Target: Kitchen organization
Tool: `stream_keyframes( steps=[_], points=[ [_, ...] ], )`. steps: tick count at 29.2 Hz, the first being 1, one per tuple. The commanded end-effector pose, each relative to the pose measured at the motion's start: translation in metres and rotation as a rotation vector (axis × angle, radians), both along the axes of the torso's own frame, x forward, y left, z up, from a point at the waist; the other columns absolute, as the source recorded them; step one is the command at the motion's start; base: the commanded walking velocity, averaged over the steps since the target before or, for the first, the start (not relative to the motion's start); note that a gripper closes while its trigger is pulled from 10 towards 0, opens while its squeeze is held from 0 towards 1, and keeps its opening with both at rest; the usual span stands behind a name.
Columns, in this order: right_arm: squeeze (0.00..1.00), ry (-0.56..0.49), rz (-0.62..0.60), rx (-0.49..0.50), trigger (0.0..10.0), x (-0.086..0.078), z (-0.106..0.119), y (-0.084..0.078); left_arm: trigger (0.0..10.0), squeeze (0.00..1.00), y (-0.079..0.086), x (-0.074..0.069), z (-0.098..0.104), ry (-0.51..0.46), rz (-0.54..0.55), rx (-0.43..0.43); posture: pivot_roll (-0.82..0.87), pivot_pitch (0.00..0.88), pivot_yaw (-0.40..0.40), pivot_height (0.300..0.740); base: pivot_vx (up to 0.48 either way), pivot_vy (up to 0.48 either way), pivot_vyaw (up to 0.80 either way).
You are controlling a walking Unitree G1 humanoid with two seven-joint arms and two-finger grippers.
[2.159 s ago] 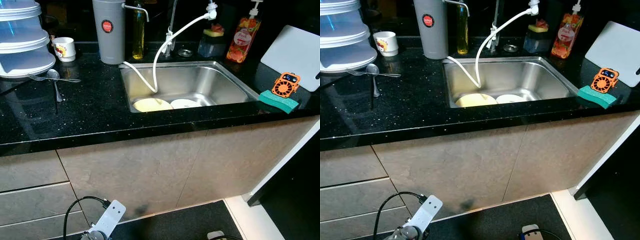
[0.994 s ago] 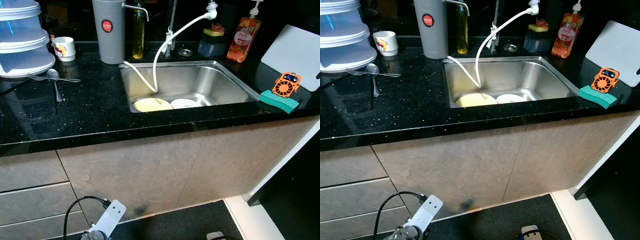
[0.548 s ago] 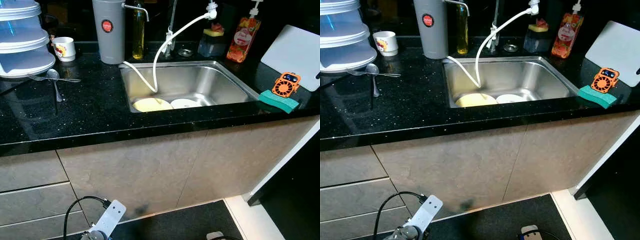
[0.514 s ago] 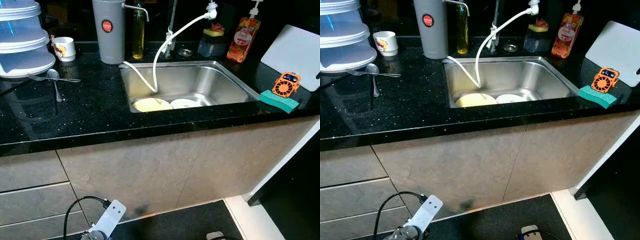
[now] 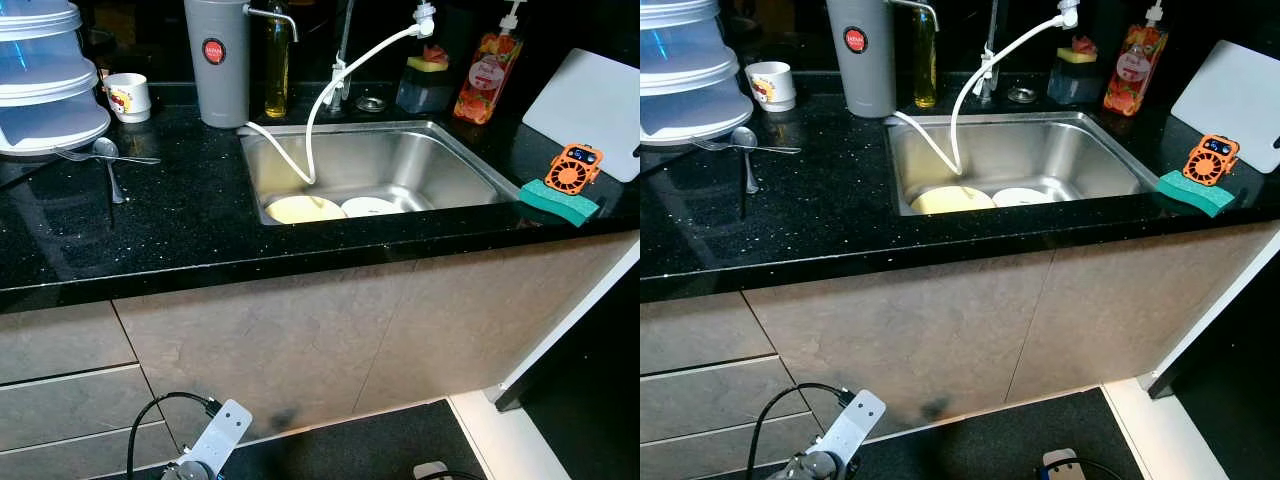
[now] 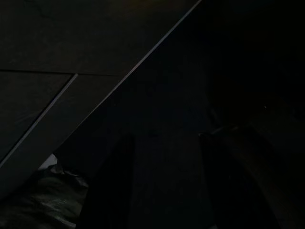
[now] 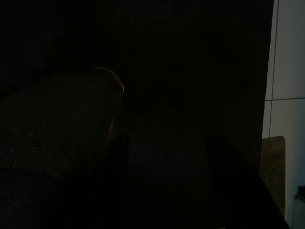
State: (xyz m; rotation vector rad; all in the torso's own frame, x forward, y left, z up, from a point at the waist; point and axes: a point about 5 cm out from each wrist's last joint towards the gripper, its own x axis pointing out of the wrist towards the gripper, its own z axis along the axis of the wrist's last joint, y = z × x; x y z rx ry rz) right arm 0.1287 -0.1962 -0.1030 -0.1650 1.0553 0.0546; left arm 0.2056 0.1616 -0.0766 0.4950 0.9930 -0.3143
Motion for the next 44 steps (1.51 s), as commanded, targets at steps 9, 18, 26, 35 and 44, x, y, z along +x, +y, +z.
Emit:
stream_keyframes(
  steps=[9,18,26,35,44],
  points=[
    [0.00,0.009,0.005,-0.008,10.0,-0.002,0.000,-0.005,10.0,0.00,-0.001,0.001,0.000,0.003,-0.009,0.004,-0.03,0.000,-0.044,0.740,0.000,0.000,0.00],
    [0.00,0.002,0.002,-0.007,10.0,0.000,0.000,-0.003,10.0,0.00,0.001,0.000,0.000,0.004,-0.014,0.009,-0.03,0.000,-0.039,0.740,0.000,0.000,0.00],
    [0.00,0.004,-0.008,-0.003,10.0,-0.001,0.000,-0.003,10.0,0.00,0.002,-0.001,0.000,0.001,0.001,0.007,-0.04,0.000,-0.032,0.740,0.000,0.000,0.00],
    [0.00,-0.253,-0.176,0.077,10.0,0.041,0.021,-0.007,10.0,0.00,0.003,-0.002,0.000,-0.104,0.235,-0.123,-0.03,0.000,-0.024,0.740,0.000,0.000,0.00],
    [0.00,-0.560,-0.071,0.154,10.0,0.069,0.055,0.002,10.0,0.00,0.056,0.020,0.034,-0.351,0.275,-0.302,-0.01,0.003,-0.033,0.740,0.000,0.000,0.00]
  ],
)
